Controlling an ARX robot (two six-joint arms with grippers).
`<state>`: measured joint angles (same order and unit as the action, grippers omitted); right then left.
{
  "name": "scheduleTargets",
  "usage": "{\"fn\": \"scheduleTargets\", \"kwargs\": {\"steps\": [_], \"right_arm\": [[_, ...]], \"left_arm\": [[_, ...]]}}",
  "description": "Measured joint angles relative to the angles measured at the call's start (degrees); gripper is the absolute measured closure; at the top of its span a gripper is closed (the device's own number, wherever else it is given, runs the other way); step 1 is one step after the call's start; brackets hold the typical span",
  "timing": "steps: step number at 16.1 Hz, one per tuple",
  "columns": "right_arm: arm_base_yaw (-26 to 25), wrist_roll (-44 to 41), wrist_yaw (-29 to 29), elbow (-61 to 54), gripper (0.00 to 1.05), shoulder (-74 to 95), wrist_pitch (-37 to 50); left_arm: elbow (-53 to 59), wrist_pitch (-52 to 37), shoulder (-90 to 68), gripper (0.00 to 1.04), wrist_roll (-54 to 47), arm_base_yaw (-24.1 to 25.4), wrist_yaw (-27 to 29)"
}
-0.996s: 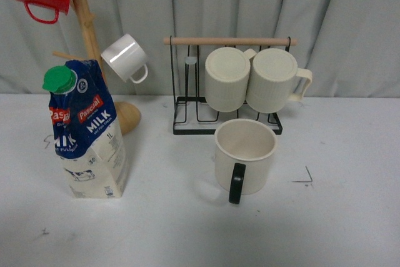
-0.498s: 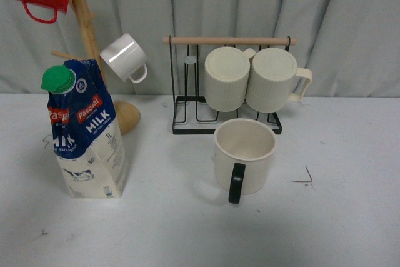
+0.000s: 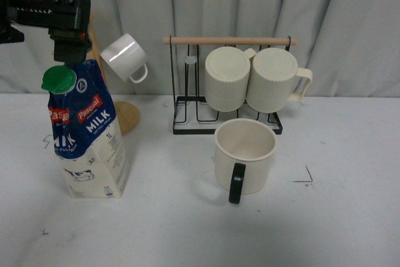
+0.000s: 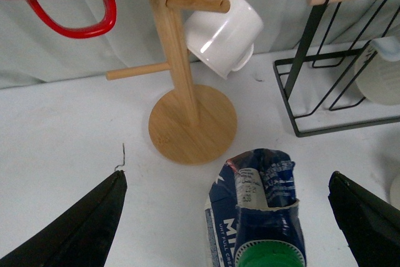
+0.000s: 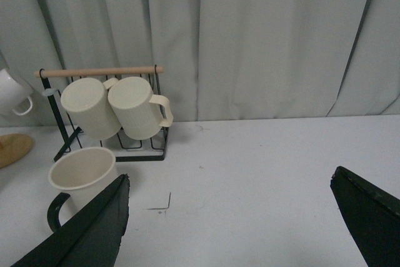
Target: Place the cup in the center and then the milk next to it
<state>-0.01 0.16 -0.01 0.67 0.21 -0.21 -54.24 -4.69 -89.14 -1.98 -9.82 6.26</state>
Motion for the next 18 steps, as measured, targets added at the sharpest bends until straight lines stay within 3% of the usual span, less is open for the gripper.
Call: {"fn": "scheduleTargets", "kwargs": {"steps": [13,14,18], "right_arm": [[0.00,0.00,0.00,0.00,0.06,0.00,0.02],[0.00,0.00,0.00,0.00,0.06,0.00,0.02],[0.00,0.00,0.00,0.00,0.06,0.00,0.02]], "left_arm": [[6.27,-6.73,-6.99,0.07,3.76,-0.70,1.92],[6.71,-6.84,-7.28,0.11,4.11,-1.16,2.08],[7.02,-7.17,-7.37,0.58,4.83,-2.08,2.56]]}}
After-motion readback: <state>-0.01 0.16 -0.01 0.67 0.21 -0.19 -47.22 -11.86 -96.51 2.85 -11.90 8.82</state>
